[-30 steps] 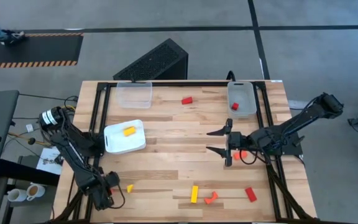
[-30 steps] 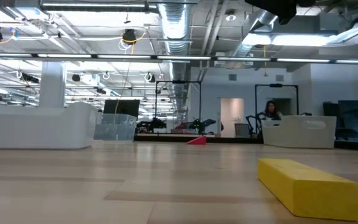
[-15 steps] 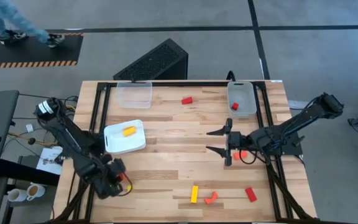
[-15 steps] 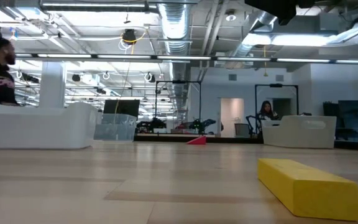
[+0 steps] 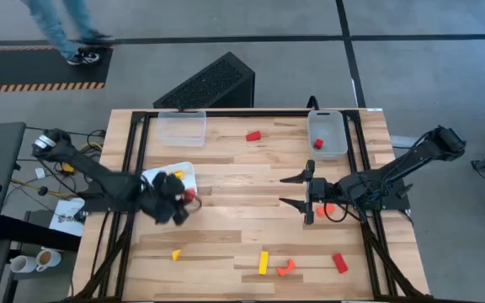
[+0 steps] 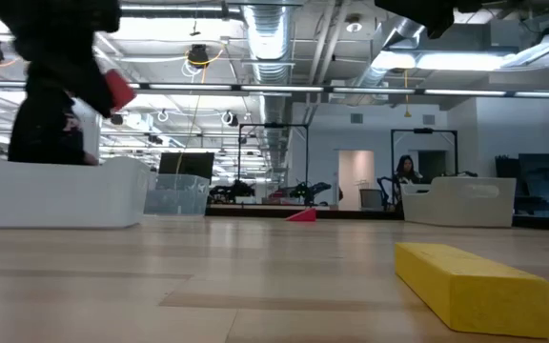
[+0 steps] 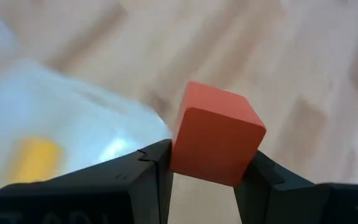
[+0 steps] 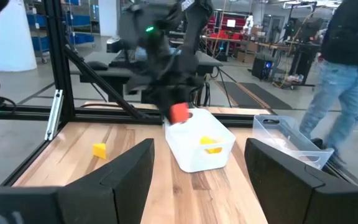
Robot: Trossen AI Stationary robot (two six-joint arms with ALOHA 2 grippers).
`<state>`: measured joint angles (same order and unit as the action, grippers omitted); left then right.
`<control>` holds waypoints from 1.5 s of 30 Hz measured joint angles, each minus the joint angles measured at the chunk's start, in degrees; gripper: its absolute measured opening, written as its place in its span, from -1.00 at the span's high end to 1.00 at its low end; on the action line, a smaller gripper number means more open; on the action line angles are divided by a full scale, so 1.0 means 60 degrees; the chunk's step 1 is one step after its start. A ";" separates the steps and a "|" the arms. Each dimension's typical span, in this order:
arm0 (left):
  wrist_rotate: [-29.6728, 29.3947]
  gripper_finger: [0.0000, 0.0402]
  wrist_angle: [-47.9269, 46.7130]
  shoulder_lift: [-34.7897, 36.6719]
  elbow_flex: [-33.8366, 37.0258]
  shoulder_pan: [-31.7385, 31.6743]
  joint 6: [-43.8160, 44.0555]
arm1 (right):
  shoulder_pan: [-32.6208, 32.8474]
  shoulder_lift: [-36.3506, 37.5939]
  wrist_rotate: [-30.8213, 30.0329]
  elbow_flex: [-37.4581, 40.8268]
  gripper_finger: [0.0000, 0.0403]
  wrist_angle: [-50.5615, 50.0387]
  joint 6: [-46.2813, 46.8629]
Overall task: Sort & place blocks by color
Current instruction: Put the bottom left orange block into the transparent bin, then put the top red block into the gray bin
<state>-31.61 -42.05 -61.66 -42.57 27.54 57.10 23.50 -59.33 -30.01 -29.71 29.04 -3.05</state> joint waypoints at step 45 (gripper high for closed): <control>0.5191 -0.14 0.1607 -0.4248 -0.1701 -1.3589 -0.8913 | -0.0571 0.0000 0.0002 0.0000 -0.36 -0.1026 0.0436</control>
<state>-0.47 -32.41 -87.15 -52.77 -54.00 3.62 20.08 -59.33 -30.00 -29.71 22.88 -0.44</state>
